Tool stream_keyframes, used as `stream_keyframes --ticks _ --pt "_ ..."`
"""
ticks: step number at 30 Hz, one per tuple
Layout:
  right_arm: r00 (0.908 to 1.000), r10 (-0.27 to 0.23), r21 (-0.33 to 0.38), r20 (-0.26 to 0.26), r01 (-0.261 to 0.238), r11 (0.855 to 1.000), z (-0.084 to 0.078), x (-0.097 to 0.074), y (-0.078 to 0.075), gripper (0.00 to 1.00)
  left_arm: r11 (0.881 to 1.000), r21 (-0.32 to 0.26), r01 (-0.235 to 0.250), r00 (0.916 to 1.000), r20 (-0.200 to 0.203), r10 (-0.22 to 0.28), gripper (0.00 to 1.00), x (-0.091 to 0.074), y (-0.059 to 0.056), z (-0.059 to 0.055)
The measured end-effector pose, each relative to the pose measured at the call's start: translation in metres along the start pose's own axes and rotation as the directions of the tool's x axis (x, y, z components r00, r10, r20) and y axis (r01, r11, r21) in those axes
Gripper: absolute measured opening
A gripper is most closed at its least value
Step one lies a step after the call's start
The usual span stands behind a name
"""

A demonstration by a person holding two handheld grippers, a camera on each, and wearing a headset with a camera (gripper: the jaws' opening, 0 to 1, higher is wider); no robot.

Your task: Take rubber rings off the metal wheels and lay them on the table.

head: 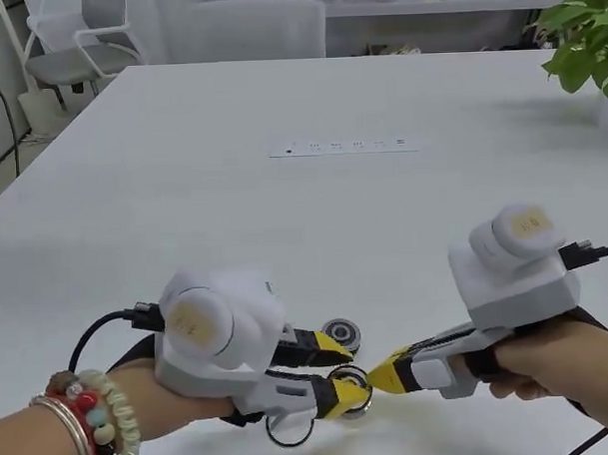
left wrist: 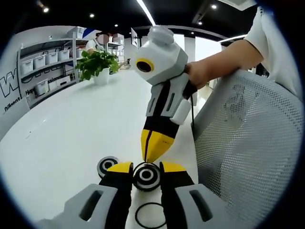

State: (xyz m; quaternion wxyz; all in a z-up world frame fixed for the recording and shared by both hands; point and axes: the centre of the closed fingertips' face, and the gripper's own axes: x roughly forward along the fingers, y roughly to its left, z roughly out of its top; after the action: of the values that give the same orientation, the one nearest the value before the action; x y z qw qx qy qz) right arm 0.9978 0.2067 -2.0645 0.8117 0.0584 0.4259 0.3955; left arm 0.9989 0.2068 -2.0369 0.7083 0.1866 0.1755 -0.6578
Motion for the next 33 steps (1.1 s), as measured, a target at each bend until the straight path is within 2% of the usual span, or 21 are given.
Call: stream_keyframes --ticks 4,8,11,13,17,27,33 --pt "1.0 0.002 0.005 0.001 -0.002 1.0 0.0 0.0 0.0 0.0 1.0 0.015 0.024 0.9996 0.018 -0.024 0.34 -0.006 -0.004 0.011" --pt "1.0 -0.004 -0.002 -0.002 0.004 1.0 0.0 -0.001 -0.002 0.0 0.997 0.059 0.045 0.9983 0.033 -0.047 0.4 -0.013 -0.009 0.025" --pt "1.0 -0.001 0.002 0.004 0.001 1.0 0.001 -0.002 -0.002 0.0 0.995 0.086 0.049 0.9982 0.03 -0.052 0.48 -0.02 -0.009 0.035" --pt "1.0 -0.003 0.002 0.008 0.003 1.0 0.002 -0.002 -0.003 0.0 0.995 0.089 0.051 0.9982 0.027 -0.053 0.57 -0.026 -0.008 0.04" --pt "0.9999 0.0 0.005 0.013 0.0 1.0 0.003 -0.003 -0.003 0.0 0.995 0.09 0.049 0.9979 0.038 -0.053 0.63 -0.042 -0.008 0.05" --pt "0.9998 -0.011 -0.005 0.018 0.011 1.0 0.004 -0.005 -0.006 0.0 0.995 0.104 0.007 0.9999 0.011 -0.008 0.84 -0.082 -0.007 0.049" --pt "0.9995 -0.018 0.0 0.024 0.018 1.0 0.004 -0.007 -0.009 0.0 0.994 0.099 -0.047 0.9989 0.013 0.046 0.86 -0.106 -0.003 0.046"
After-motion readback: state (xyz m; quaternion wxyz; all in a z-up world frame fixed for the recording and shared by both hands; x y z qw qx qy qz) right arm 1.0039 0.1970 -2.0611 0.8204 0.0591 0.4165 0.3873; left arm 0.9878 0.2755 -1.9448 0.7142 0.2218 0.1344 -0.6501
